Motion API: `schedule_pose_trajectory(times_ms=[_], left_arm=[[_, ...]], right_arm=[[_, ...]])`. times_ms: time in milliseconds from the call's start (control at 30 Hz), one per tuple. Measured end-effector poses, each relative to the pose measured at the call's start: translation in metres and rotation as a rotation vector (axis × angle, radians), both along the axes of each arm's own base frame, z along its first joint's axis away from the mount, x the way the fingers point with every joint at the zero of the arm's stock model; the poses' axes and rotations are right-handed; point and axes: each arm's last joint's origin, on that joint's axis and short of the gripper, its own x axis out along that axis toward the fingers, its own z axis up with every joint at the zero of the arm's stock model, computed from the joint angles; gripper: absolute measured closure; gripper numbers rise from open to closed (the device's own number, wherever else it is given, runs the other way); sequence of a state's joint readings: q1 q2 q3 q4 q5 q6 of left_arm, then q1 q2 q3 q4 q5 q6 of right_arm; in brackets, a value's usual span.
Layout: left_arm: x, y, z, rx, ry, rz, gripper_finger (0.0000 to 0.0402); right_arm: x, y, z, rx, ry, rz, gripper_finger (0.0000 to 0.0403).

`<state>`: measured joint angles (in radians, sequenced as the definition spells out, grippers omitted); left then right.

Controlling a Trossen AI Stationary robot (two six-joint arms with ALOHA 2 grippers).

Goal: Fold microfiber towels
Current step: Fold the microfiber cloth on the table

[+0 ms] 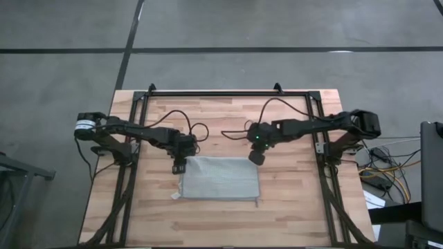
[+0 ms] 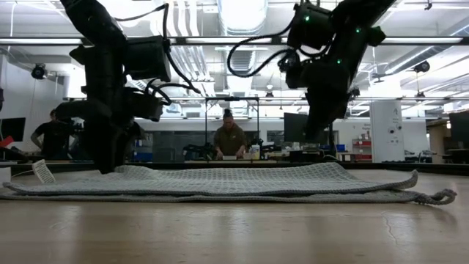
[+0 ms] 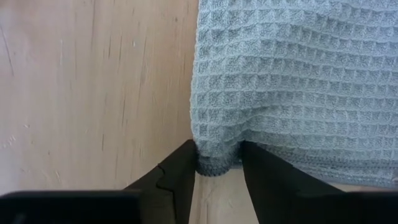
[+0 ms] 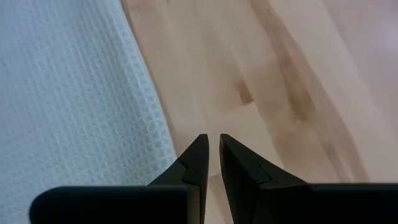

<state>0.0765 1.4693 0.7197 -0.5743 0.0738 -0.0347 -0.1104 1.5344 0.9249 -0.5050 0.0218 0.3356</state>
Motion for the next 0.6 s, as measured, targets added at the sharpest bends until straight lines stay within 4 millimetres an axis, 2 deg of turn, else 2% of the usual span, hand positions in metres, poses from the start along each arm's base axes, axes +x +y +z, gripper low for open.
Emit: schedule_pose_trajectory(times_ms=[133, 333, 600], left_arm=[[-0.0001, 0.0, 0.0, 0.0, 0.001, 0.0, 0.028], [-0.0001, -0.0001, 0.0, -0.004, 0.001, -0.001, 0.0308], [-0.0002, -0.0004, 0.0, -0.007, 0.001, -0.003, 0.0388]], right_arm=[[0.0019, 0.0006, -0.0055, 0.018, 0.017, 0.002, 0.0365], [0.0022, 0.0015, -0.0025, 0.046, -0.006, 0.017, 0.0364], [0.002, 0.0015, -0.0005, 0.044, -0.016, 0.018, 0.0364]])
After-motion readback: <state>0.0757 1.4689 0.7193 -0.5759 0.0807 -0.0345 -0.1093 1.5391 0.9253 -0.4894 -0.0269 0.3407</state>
